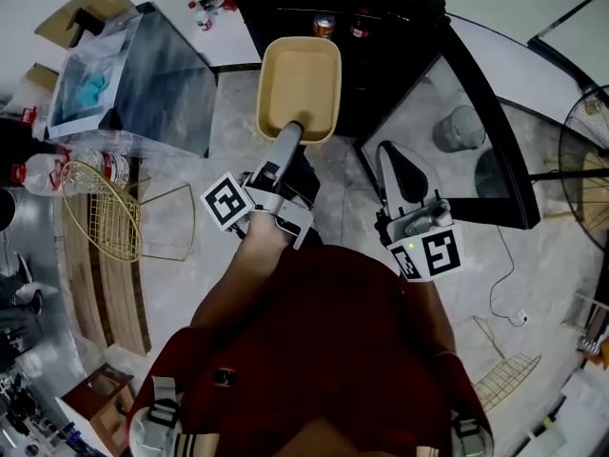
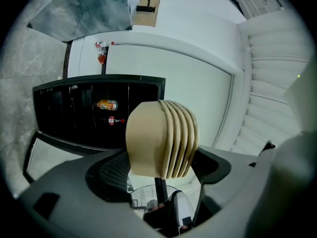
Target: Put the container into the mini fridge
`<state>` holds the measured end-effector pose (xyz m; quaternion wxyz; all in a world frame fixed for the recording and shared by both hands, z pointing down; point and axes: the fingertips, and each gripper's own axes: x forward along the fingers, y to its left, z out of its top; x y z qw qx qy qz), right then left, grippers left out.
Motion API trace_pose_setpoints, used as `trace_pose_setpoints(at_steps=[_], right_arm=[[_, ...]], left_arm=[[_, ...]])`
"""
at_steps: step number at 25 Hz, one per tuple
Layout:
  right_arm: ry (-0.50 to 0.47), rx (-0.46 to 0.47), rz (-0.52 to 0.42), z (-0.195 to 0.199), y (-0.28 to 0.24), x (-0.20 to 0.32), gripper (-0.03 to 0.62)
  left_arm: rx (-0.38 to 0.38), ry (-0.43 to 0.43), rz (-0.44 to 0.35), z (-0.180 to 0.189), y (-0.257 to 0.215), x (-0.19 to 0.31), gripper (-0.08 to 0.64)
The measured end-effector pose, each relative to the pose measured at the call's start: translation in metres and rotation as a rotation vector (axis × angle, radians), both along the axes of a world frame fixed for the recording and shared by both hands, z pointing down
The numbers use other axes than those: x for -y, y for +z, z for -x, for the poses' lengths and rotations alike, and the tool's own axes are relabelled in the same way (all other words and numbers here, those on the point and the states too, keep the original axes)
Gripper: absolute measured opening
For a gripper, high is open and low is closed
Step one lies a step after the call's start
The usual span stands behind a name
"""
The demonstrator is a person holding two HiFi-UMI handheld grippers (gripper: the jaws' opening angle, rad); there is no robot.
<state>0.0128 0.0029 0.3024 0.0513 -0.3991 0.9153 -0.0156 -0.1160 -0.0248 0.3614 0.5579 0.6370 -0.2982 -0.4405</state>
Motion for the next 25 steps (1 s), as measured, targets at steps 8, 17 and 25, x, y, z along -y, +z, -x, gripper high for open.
trace_pose_setpoints(at_steps=[8, 17, 25], right_arm=[[0.086, -0.015, -0.004, 0.027, 0.004, 0.049, 0.000], [0.145, -0.049, 0.010, 0.046, 0.010, 0.078, 0.000], [0.155, -0.060, 0.028, 0.043, 0.012, 0.093, 0.000]], left_arm=[[-0.003, 0.080, 0.013, 0.020, 0.013, 0.055, 0.388], [-0.020, 0.146, 0.037, 0.027, 0.027, 0.100, 0.388], [-0.018, 0.148, 0.056, 0.020, 0.036, 0.127, 0.388]])
